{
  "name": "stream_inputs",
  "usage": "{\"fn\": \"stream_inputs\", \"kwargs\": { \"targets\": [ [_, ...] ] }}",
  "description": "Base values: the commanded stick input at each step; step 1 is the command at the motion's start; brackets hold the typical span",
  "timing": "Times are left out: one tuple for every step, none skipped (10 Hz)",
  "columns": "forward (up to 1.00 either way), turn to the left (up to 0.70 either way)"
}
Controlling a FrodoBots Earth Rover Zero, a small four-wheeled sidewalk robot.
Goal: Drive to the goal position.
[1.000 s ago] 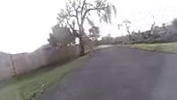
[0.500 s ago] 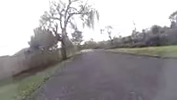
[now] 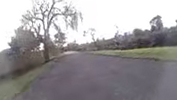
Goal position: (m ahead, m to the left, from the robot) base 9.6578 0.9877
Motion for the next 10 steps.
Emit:
{"fn": "stream_inputs", "kwargs": {
  "targets": [
    [0.70, 0.00],
    [0.70, 0.00],
    [0.70, 0.00],
    [0.70, 0.00],
    [0.70, 0.00],
    [0.70, 0.00],
    [0.70, 0.00],
    [0.70, 0.00],
    [0.70, 0.00],
    [0.70, 0.00]
  ]
}}
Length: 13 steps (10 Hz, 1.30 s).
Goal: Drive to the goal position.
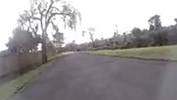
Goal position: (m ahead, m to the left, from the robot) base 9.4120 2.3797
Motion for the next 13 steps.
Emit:
{"fn": "stream_inputs", "kwargs": {
  "targets": [
    [0.70, 0.00],
    [0.70, 0.00],
    [0.70, 0.00],
    [0.70, 0.00],
    [0.70, -0.34],
    [0.70, -0.35],
    [0.70, -0.35],
    [0.70, -0.35],
    [0.70, -0.35],
    [0.70, -0.35],
    [0.70, 0.00],
    [0.70, 0.00],
    [0.70, 0.00]
  ]
}}
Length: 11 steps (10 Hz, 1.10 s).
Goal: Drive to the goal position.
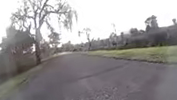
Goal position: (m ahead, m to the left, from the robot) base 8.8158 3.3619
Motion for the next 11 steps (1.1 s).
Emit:
{"fn": "stream_inputs", "kwargs": {
  "targets": [
    [0.70, 0.00],
    [0.70, 0.00],
    [0.70, 0.00],
    [0.70, 0.00],
    [0.70, 0.00],
    [0.70, 0.00],
    [0.70, 0.00],
    [0.70, 0.00],
    [0.70, 0.00],
    [0.70, 0.00],
    [0.70, 0.00]
  ]
}}
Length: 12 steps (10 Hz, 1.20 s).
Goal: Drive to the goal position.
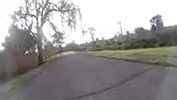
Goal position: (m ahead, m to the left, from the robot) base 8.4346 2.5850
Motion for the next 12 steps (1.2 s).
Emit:
{"fn": "stream_inputs", "kwargs": {
  "targets": [
    [0.70, 0.00],
    [0.70, 0.00],
    [0.70, 0.00],
    [0.70, 0.00],
    [0.70, 0.00],
    [0.70, 0.00],
    [0.70, 0.00],
    [0.70, 0.00],
    [0.70, 0.00],
    [0.70, 0.00],
    [0.70, 0.00],
    [0.70, 0.00]
  ]
}}
